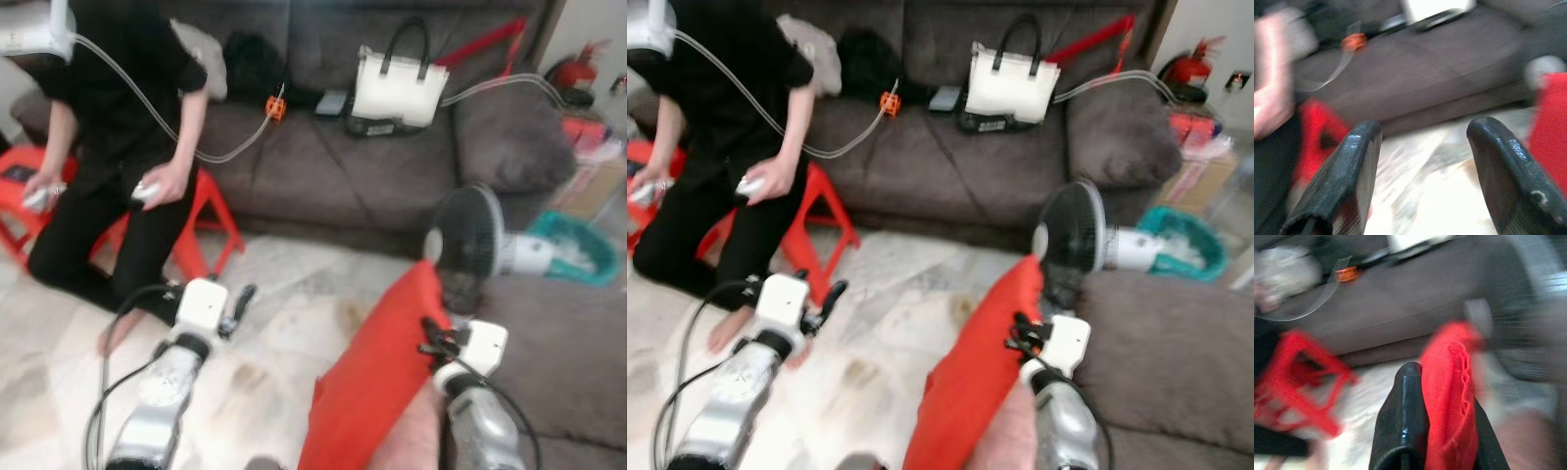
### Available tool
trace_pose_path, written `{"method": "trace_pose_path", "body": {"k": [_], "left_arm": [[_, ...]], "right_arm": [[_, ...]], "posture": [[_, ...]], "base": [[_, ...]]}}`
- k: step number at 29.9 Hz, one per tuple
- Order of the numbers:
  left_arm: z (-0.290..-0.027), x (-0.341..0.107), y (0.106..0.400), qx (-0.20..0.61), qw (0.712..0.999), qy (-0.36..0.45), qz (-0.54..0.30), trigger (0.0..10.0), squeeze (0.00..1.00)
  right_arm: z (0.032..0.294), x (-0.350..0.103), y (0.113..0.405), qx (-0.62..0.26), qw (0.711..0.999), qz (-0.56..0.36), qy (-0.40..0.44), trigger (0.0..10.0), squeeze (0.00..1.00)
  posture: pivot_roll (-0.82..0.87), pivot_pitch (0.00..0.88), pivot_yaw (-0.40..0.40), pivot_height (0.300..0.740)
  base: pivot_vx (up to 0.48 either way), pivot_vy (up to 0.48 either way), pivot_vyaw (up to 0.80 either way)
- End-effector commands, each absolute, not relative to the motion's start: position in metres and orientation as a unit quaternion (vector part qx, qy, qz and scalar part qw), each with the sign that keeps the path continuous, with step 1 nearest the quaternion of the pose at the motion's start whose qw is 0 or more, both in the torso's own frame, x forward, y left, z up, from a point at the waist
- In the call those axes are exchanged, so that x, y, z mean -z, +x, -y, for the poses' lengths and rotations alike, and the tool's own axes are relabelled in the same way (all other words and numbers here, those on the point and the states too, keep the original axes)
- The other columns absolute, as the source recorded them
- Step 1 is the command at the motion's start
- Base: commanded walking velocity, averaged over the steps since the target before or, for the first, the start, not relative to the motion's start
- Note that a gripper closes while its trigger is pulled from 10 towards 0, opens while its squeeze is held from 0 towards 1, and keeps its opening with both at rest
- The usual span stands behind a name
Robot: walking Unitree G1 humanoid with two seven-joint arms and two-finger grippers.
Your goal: Move the pillow to the sofa from floor
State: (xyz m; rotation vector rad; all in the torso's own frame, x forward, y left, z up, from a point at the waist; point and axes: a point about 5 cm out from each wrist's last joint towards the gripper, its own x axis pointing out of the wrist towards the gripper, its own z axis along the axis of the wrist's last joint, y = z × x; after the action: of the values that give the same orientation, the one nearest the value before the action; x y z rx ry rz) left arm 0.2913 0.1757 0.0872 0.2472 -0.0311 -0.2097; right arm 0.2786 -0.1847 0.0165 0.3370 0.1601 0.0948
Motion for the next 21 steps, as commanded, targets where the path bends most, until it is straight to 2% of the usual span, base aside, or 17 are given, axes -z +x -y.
{"method": "trace_pose_path", "body": {"k": [1, 16, 21], "left_arm": [[-0.1615, -0.0841, 0.2901, 0.127, 0.985, 0.120, 0.014, 10.0, 0.00], [-0.1617, -0.0844, 0.2902, 0.130, 0.984, 0.118, 0.018, 10.0, 0.00], [-0.1614, -0.0845, 0.2899, 0.130, 0.984, 0.117, 0.020, 10.0, 0.00]], "right_arm": [[0.2070, -0.0245, 0.2770, -0.013, 0.986, -0.049, 0.158, 10.0, 0.00], [0.2129, -0.0240, 0.2778, -0.002, 0.987, -0.056, 0.152, 10.0, 0.00], [0.2137, -0.0247, 0.2779, 0.001, 0.987, -0.053, 0.151, 10.0, 0.00]], "posture": [[0.11, 0.000, -0.036, 0.740], [0.12, 0.000, -0.034, 0.740], [0.12, 0.000, -0.034, 0.740]], "base": [[0.000, 0.000, 0.00], [0.000, 0.000, 0.00], [-0.292, 0.000, 0.00]]}}
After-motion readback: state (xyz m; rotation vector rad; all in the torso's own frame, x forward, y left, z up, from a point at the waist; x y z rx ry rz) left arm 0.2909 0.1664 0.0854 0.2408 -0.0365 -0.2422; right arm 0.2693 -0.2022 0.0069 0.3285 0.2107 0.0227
